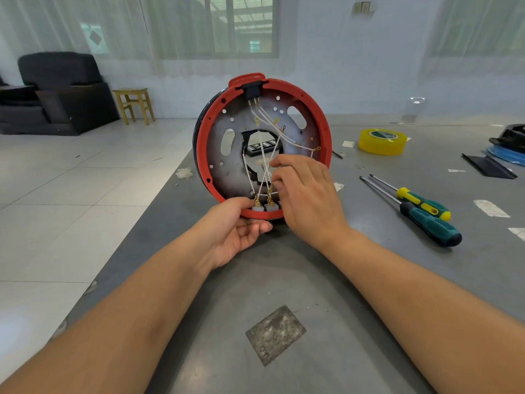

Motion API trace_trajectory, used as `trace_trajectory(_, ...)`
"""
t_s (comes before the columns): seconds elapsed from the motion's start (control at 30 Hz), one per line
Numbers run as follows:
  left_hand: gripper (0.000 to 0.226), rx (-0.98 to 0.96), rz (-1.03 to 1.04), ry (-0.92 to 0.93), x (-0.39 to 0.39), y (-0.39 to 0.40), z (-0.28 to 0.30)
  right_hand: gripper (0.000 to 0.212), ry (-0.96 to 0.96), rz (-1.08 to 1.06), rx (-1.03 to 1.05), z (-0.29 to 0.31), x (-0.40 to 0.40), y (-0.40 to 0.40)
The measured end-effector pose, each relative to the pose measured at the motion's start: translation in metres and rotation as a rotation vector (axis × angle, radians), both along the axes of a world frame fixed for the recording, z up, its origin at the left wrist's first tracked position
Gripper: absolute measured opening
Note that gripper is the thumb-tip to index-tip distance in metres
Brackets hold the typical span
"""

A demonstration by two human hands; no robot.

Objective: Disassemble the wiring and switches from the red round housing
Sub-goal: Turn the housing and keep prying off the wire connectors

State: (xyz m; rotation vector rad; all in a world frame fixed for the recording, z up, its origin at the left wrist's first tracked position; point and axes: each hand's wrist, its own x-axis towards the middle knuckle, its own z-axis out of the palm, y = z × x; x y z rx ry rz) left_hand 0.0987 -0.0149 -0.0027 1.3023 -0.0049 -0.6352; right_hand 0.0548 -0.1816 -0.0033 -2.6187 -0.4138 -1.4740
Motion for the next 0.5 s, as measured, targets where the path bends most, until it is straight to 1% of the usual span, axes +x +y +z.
trace_trajectory(0.13, 0.028, 0.016, -0.003, -0.012, -0.001, 0.003, 0.003, 0.014, -0.047, -0.054, -0.057, 0.002, -0.011, -0.017)
trace_trajectory(0.23, 0.029, 0.066, -0.009, -0.016, -0.002, 0.006, 0.005, 0.014, -0.009, -0.074, -0.073, 0.003, -0.014, -0.026)
trace_trajectory(0.37, 0.038, 0.168, -0.038, -0.039, 0.000, 0.012, 0.010, 0.013, 0.054, -0.031, 0.023, 0.001, -0.012, -0.024)
trace_trajectory(0.5, 0.046, 0.328, -0.039, -0.111, 0.002, 0.018, 0.016, 0.012, 0.117, -0.025, 0.089, -0.001, -0.011, -0.023)
